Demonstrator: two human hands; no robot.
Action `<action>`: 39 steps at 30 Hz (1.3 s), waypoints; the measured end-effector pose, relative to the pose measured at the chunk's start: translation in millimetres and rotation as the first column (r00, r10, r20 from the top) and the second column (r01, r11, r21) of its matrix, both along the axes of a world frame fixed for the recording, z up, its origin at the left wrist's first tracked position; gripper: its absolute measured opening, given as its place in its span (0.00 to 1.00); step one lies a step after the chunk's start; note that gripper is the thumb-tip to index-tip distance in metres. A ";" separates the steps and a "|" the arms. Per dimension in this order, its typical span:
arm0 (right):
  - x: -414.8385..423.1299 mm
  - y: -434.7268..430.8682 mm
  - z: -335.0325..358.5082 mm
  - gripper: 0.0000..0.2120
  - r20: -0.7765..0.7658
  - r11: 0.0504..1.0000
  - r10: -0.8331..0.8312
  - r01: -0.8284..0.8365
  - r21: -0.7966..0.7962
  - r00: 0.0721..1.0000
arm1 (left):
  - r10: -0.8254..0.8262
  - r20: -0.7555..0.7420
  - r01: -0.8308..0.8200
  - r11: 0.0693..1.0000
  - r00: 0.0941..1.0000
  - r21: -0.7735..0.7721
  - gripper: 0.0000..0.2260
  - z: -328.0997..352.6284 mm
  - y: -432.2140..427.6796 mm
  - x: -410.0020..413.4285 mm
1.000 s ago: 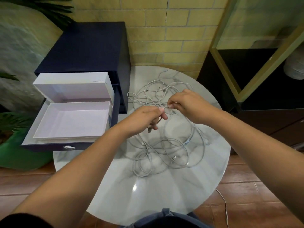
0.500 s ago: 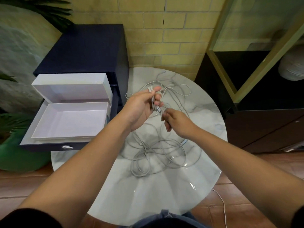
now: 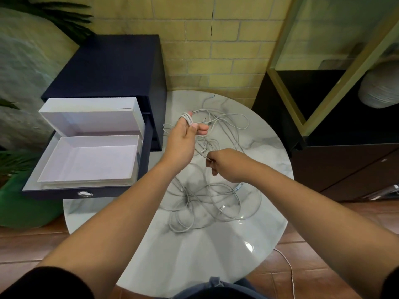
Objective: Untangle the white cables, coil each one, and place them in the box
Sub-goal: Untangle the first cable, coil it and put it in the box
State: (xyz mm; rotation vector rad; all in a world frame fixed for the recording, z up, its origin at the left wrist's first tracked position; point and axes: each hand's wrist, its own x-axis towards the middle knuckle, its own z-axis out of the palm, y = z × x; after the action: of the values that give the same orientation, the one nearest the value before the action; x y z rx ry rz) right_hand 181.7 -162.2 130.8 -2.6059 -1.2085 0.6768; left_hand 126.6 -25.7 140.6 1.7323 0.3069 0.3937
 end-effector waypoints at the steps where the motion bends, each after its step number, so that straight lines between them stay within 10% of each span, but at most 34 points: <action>1: 3.8 -3.7 -3.2 0.10 0.010 1.000 -0.021 0.021 0.022 1.000 | 0.002 -0.017 -0.001 0.999 1.000 0.052 0.17 -0.6 2.4 -1.0; 6: 16.4 -8.9 -1.8 0.09 0.048 0.983 -0.047 0.038 0.179 0.998 | -0.074 -0.248 0.193 0.845 0.966 0.499 0.11 -21.1 9.1 -2.3; 13: 26.5 -10.4 0.5 0.08 0.176 0.975 0.040 -0.077 0.208 0.983 | -0.127 -0.467 0.436 0.626 0.875 0.646 0.08 -26.8 5.1 0.8; 24: 42.0 -23.7 -14.1 0.12 0.518 0.875 0.018 -0.264 0.406 0.855 | -0.336 -0.457 0.473 0.851 0.823 0.226 0.09 -9.0 5.9 -1.0; 39: 51.2 -28.1 5.8 0.12 0.327 0.792 -0.123 -0.106 0.601 0.937 | -0.403 -0.328 0.267 0.883 0.855 -0.387 0.17 -1.4 0.1 -10.9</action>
State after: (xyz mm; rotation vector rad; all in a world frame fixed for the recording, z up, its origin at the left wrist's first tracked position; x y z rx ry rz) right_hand 232.9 -190.3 136.6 -2.2000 -1.2348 -0.2007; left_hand 115.6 -25.6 139.2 1.4834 0.3288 -0.2719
